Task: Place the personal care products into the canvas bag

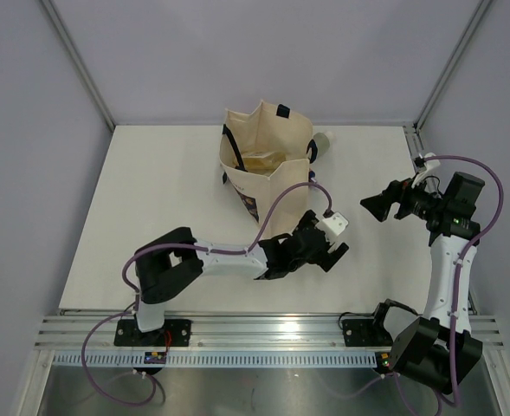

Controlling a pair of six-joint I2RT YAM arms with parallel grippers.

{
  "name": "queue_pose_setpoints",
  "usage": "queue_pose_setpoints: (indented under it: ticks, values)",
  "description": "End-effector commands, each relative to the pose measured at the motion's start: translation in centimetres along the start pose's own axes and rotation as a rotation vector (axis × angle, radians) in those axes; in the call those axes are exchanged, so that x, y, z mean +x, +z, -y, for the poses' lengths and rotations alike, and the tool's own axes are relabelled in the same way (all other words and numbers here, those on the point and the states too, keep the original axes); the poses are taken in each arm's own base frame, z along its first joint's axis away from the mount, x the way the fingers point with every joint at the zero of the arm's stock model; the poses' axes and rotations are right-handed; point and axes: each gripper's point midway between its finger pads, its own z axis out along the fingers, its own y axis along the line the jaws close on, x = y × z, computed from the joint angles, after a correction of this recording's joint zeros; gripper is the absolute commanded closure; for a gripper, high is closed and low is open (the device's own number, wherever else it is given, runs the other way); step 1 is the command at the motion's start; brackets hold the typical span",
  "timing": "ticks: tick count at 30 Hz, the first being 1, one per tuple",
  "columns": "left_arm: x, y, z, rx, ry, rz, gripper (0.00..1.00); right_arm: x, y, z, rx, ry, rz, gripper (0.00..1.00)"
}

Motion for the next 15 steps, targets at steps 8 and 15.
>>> queue_pose_setpoints:
  ticks: [8,15]
  values:
    - [-3.4,1.7,0.4,0.035,-0.112,0.107,0.24,-1.2,-0.3,-0.1,-0.018,-0.029,0.026,0.01]
    - [-2.9,1.2,0.4,0.067,-0.159,0.075,0.84,-1.1,-0.4,0.3,-0.010,-0.019,0.027,0.01]
